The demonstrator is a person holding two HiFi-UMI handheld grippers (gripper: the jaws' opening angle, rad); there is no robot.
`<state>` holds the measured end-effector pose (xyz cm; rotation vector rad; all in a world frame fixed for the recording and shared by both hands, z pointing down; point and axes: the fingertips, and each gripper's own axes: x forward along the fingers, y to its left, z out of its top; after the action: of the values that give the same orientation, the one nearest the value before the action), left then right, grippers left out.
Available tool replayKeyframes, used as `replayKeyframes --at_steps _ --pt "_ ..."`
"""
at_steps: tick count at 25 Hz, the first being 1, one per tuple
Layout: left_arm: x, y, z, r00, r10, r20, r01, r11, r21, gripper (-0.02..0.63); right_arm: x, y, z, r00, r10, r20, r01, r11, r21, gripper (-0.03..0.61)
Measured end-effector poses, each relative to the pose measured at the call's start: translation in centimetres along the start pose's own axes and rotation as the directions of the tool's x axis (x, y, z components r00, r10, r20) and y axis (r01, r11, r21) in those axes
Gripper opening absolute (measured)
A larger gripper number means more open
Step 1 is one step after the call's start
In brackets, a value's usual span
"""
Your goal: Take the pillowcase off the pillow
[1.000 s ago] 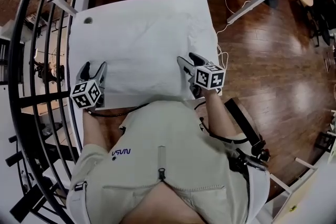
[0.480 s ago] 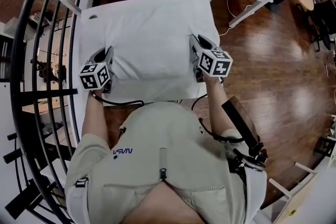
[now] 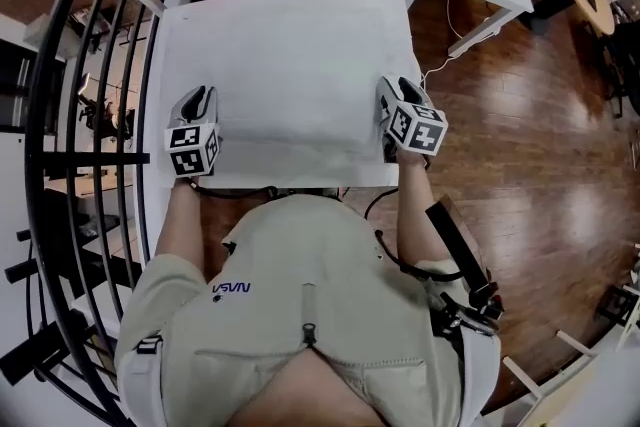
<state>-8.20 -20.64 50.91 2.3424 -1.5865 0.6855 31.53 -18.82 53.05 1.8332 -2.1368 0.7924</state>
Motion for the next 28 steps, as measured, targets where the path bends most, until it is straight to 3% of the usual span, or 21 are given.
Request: replayKeyframes --at_steps 1,3,6,10,12,15,17,22,28 --pt "0.0 -0.4 -1.2 0.999 -0.001 -0.038 0.002 1.000 0.012 0.080 -1.0 1.3 0.8 1.000 -0.001 0.029 0.003 0.997 -0.077 0.184" --pt "0.3 -0.7 -3.8 0.995 0.019 -0.103 -0.013 0.998 0.058 0.072 -1.8 4.9 0.1 0.998 0.056 0.028 -0.049 0.977 -0.206 0.058" --pt "0.0 -1.5 -4.4 0.993 0.094 -0.078 -0.081 0.985 0.149 0.024 -0.3 7.6 -3.7 0.992 0.116 -0.042 -0.123 0.946 -0.299 0.038" --pt "-3.5 -4.2 -0.2 0.990 0.101 0.098 -0.113 0.986 0.125 0.006 -1.1 6.8 -3.0 0.993 0.112 0.028 -0.099 0.956 -0.277 0.037" --pt "-5.8 -4.8 1.7 0.978 0.104 0.180 -0.120 0.989 0.081 0.006 -2.7 7.0 -1.5 0.991 0.099 0.087 -0.070 0.957 -0.281 0.003" --pt "-9.2 -5.6 3.7 0.955 0.105 0.278 -0.105 0.994 -0.015 0.006 -6.0 8.2 0.6 0.976 0.098 0.195 -0.043 0.963 -0.268 0.003" --pt "-11.5 -6.6 4.4 0.943 0.087 0.320 -0.079 0.996 -0.039 0.006 -8.4 9.7 1.3 0.962 0.105 0.251 -0.039 0.966 -0.256 0.003" --pt "-15.5 -9.3 3.4 0.933 0.020 0.360 -0.051 0.996 0.076 0.006 -13.5 13.5 0.9 0.938 0.079 0.337 0.005 0.970 -0.242 0.003" --pt "-20.9 -9.0 0.6 0.920 -0.073 0.386 0.035 0.994 0.105 0.006 -19.0 18.8 -2.2 0.920 0.022 0.390 0.066 0.976 -0.210 0.003"
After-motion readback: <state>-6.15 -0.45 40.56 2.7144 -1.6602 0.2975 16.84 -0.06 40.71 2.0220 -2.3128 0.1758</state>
